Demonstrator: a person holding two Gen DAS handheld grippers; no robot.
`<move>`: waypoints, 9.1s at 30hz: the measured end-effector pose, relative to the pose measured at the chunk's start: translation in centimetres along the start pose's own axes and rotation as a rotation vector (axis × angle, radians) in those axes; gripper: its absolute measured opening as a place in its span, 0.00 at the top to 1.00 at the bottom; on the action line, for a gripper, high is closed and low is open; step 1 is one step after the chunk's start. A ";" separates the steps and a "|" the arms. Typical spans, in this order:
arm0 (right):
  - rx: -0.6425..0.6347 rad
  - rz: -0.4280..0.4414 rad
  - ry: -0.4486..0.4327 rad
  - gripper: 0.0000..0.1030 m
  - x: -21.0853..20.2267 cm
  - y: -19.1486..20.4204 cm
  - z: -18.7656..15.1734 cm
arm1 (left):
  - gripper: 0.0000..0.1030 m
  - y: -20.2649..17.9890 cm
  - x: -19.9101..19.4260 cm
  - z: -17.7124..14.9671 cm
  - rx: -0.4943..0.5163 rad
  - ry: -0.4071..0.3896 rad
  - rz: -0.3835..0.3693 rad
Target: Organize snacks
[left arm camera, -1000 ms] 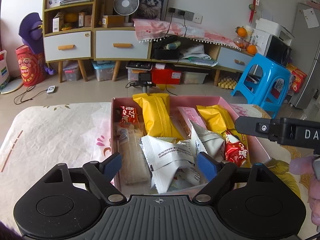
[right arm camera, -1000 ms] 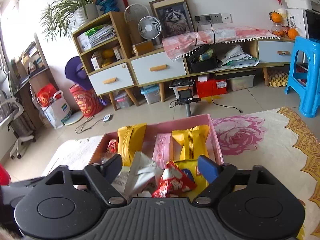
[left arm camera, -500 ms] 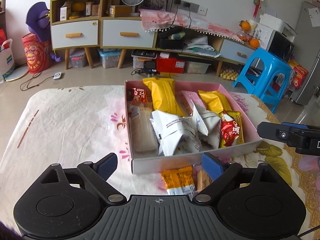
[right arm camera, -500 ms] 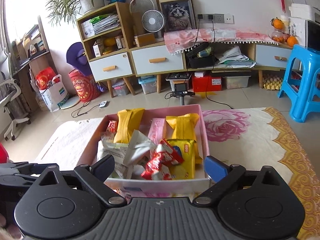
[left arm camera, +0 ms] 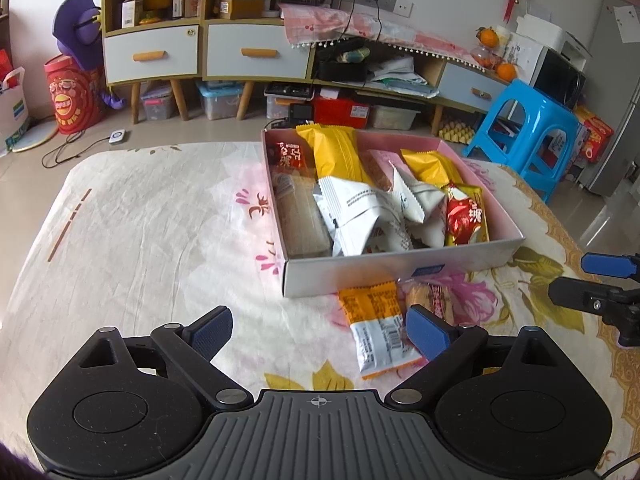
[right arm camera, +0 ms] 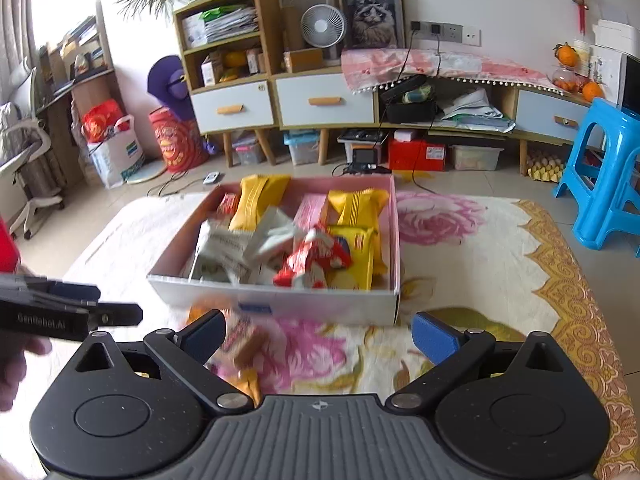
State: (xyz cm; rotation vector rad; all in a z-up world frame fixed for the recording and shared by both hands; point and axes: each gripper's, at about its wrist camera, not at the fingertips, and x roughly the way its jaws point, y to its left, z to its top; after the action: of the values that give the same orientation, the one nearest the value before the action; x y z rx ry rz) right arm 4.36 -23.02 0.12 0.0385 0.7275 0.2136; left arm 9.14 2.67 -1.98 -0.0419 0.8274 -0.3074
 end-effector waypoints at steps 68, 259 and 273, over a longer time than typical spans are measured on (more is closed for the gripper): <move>-0.125 0.004 0.210 0.81 1.6 -0.8 -5.6 | 0.69 -2.4 4.9 -1.2 0.033 0.044 -0.103; 0.155 0.006 -0.040 0.28 7.1 0.3 7.2 | 0.29 -0.6 4.8 4.9 -0.023 -0.133 -0.008; 0.076 0.012 -0.073 0.15 2.9 0.9 5.5 | 0.10 -2.0 1.0 2.5 0.041 -0.098 -0.009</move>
State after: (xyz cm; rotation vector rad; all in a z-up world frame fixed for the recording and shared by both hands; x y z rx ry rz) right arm 9.99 -21.36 2.38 0.1227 0.6623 0.1944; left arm 11.15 0.30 -0.70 -0.0217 0.7232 -0.3279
